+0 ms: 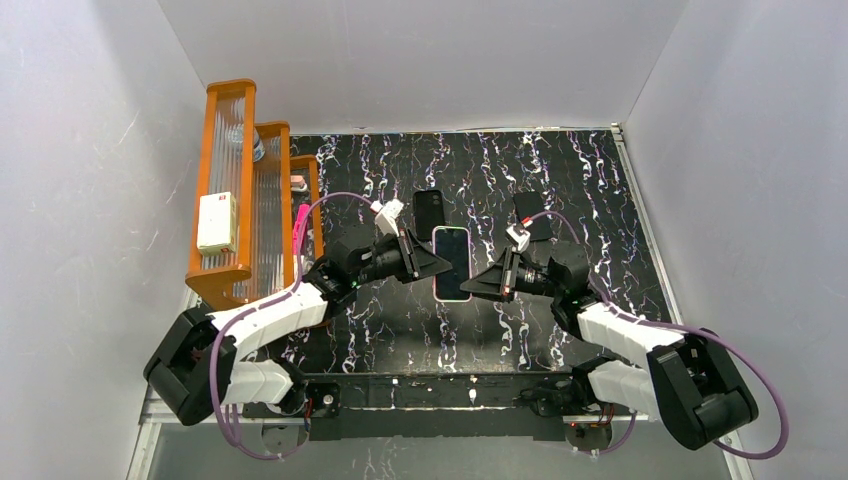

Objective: Put the phone into the phone case

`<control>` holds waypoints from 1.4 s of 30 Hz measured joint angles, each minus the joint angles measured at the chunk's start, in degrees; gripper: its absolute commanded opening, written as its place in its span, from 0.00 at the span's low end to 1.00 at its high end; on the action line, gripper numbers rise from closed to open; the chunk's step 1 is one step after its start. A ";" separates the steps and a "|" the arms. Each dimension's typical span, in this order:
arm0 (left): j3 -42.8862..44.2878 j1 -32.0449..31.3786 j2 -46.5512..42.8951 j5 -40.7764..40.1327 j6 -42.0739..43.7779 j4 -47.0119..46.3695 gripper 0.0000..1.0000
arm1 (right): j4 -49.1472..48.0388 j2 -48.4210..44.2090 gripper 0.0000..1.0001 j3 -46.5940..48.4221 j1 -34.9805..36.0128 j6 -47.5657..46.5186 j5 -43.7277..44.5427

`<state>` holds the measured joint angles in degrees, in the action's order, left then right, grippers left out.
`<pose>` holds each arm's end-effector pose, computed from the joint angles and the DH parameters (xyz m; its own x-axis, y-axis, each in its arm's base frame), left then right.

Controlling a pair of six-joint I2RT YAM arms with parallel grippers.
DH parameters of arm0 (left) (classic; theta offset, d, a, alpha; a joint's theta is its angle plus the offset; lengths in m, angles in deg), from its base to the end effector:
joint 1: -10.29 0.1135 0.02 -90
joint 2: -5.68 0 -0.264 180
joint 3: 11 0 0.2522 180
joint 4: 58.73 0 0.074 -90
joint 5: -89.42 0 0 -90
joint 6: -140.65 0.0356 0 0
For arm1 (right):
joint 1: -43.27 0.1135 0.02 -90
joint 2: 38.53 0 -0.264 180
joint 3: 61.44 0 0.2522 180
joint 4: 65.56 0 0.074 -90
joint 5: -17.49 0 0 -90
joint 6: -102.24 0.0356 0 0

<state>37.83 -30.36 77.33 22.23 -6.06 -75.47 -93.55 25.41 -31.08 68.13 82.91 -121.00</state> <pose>0.2001 -0.1900 0.2549 -0.7905 -0.3368 -0.5115 0.4230 0.3037 -0.8537 0.1805 0.1130 0.2017 -0.9303 0.2582 -0.2606 -0.2327 0.1340 0.9633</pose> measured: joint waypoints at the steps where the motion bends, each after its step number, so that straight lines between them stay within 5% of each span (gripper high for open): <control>1: 0.31 -0.07 -0.24 -0.26 0.70 1.25 0.00 | -0.22 0.33 0.05 -0.07 0.09 0.31 0.13; 5: 1.05 -0.09 -0.63 -0.83 2.23 4.33 0.00 | -0.85 1.81 0.17 -0.13 0.44 1.01 0.33; 11: 2.67 -0.20 -0.63 -0.87 4.55 7.76 0.00 | 1.90 1.79 0.67 -0.26 0.52 1.64 2.14; 16: 3.65 0.68 -0.63 -6.54 10.32 17.86 0.00 | 13.60 -0.66 0.96 0.92 0.24 -2.08 5.27; 26: 7.85 0.96 5.95 -9.92 14.56 28.52 0.00 | 26.36 -4.70 0.99 3.89 0.24 -8.66 10.45; 38: 6.14 2.51 15.39 -6.03 11.08 24.81 0.00 | 32.87 -8.04 0.99 4.76 0.22 -12.44 13.25; 42: 5.88 2.62 15.39 -6.08 10.62 24.55 0.13 | 34.21 -8.09 0.99 5.53 0.22 -13.22 13.68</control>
<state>43.71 -27.73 92.72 16.15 4.56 -50.93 -59.35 17.32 -25.55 68.35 69.69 -107.32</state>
